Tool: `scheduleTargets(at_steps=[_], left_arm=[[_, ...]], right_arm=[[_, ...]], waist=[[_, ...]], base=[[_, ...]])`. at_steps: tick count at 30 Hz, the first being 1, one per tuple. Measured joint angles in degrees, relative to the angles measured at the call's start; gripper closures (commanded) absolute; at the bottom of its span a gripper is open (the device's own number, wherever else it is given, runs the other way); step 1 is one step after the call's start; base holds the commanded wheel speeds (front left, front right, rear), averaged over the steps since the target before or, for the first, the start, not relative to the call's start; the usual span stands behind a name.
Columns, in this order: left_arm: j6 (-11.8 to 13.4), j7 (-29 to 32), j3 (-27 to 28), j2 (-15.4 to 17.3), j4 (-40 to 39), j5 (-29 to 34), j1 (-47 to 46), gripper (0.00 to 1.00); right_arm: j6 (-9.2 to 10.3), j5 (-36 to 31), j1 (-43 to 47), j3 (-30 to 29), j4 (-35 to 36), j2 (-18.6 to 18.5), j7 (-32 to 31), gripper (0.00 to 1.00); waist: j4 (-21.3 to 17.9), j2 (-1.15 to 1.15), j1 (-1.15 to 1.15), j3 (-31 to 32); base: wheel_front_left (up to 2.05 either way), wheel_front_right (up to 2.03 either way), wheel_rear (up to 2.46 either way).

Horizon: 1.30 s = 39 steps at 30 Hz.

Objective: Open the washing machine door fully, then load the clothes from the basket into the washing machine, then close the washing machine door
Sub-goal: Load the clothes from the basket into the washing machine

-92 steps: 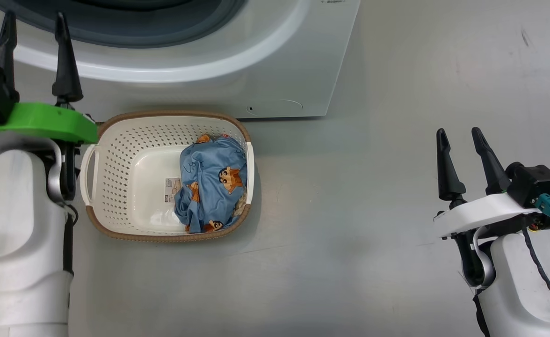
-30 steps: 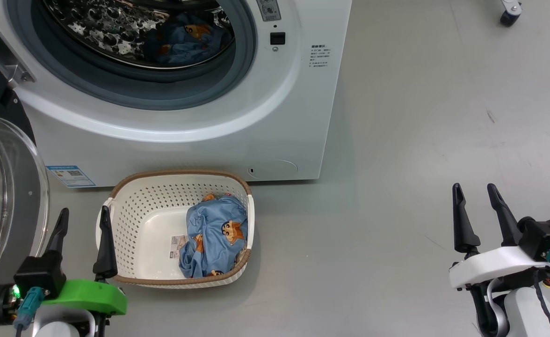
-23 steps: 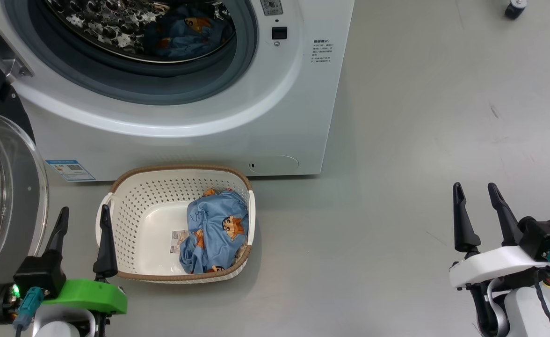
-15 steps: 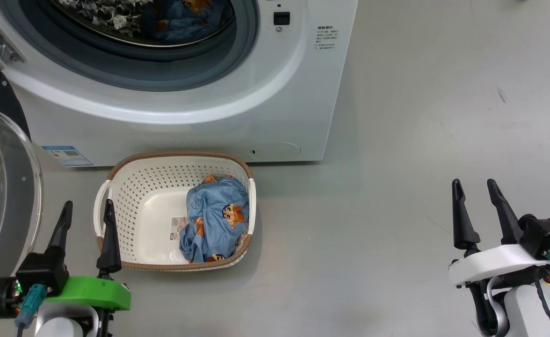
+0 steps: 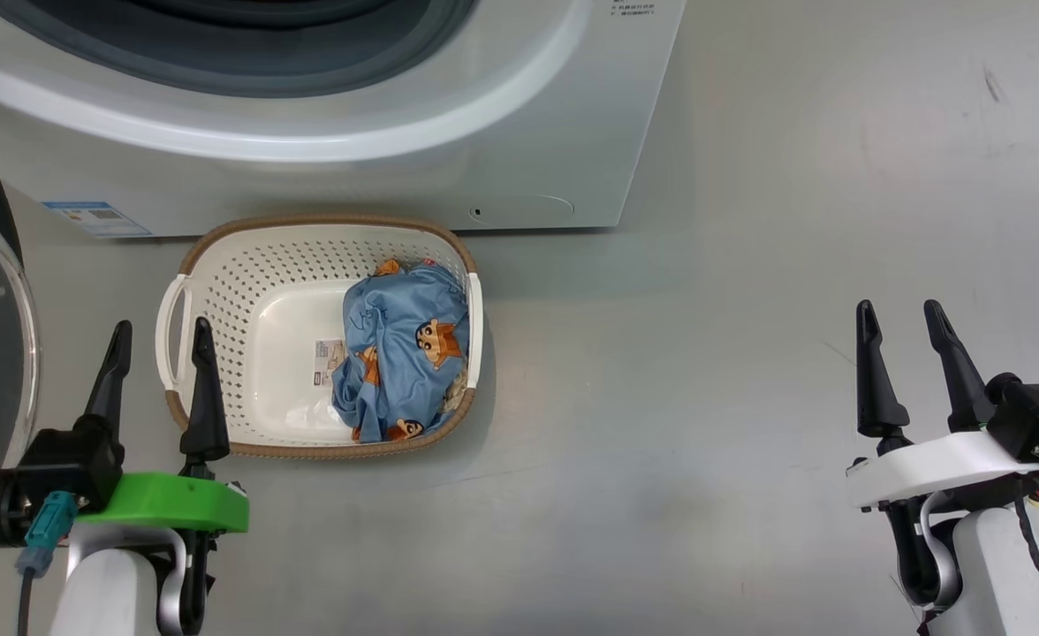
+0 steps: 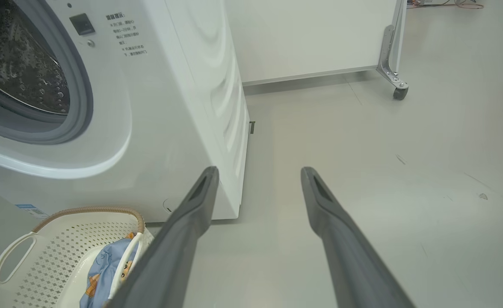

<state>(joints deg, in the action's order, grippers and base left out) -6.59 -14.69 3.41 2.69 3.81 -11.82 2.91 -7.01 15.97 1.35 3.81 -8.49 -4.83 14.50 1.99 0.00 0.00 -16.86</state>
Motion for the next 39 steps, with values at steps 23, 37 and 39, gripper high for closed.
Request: scheduleTargets(at_steps=[23,37,39], left_arm=[[0.0,0.0,-2.9,-0.2,5.6,-1.5,-7.8,0.00],[-0.5,0.0,-5.1,-0.3,9.1,-1.9,-14.3,0.00],[-0.5,0.0,-5.5,-0.4,10.3,-1.9,-15.3,0.00]], right_arm=[[0.00,-0.5,-5.0,-0.5,0.2,0.3,0.0,0.00],[0.00,-1.1,-7.0,-1.3,1.2,0.5,0.0,0.00],[0.00,-1.2,-7.5,-1.2,1.3,0.5,0.0,0.00]], waist=[[-1.2,0.00,0.00,-12.2],[-2.3,0.00,0.01,-18.9],[-2.3,0.00,0.01,-20.0]], base=[[0.00,0.00,0.00],[0.00,0.00,0.00],[0.00,0.00,0.00]])
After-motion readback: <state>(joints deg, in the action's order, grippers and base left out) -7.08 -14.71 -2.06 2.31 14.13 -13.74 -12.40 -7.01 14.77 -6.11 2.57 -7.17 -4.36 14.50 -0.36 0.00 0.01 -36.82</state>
